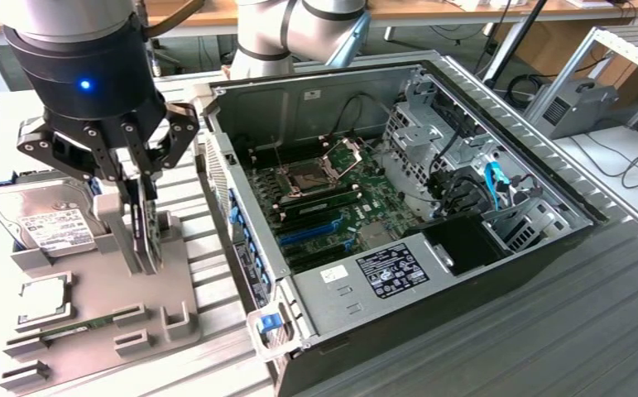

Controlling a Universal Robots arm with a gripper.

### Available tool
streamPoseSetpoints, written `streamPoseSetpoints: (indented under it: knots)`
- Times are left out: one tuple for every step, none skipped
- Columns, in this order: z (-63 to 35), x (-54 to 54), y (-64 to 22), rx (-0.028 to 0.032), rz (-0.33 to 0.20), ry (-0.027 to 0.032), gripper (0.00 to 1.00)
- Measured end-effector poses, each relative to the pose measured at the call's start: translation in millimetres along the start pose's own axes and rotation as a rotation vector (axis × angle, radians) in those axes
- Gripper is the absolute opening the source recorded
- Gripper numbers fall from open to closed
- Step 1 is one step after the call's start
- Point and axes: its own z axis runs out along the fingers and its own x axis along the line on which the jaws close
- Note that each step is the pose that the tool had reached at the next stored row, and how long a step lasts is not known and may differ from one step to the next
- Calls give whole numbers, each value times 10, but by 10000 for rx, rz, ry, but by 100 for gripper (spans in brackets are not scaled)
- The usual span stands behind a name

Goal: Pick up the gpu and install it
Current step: 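Pick up the gpu and move the gpu toward the slot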

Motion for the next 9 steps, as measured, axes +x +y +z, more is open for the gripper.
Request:
streamPoseSetpoints:
  knots:
    - [-6, 0, 0, 0, 0, 0, 26]
    - [-11, 0, 0, 0, 0, 0, 26]
    - [-16, 0, 1, 0, 0, 0, 26]
    - [-20, 0, 1, 0, 0, 1, 26]
    - [-24, 0, 1, 0, 0, 0, 26]
    - [-28, 0, 1, -1, 0, 0, 26]
    - [-31, -1, 1, -1, 0, 0, 26]
    - [-36, -1, 2, 0, 0, 0, 26]
    - [-41, -1, 2, 0, 0, 0, 26]
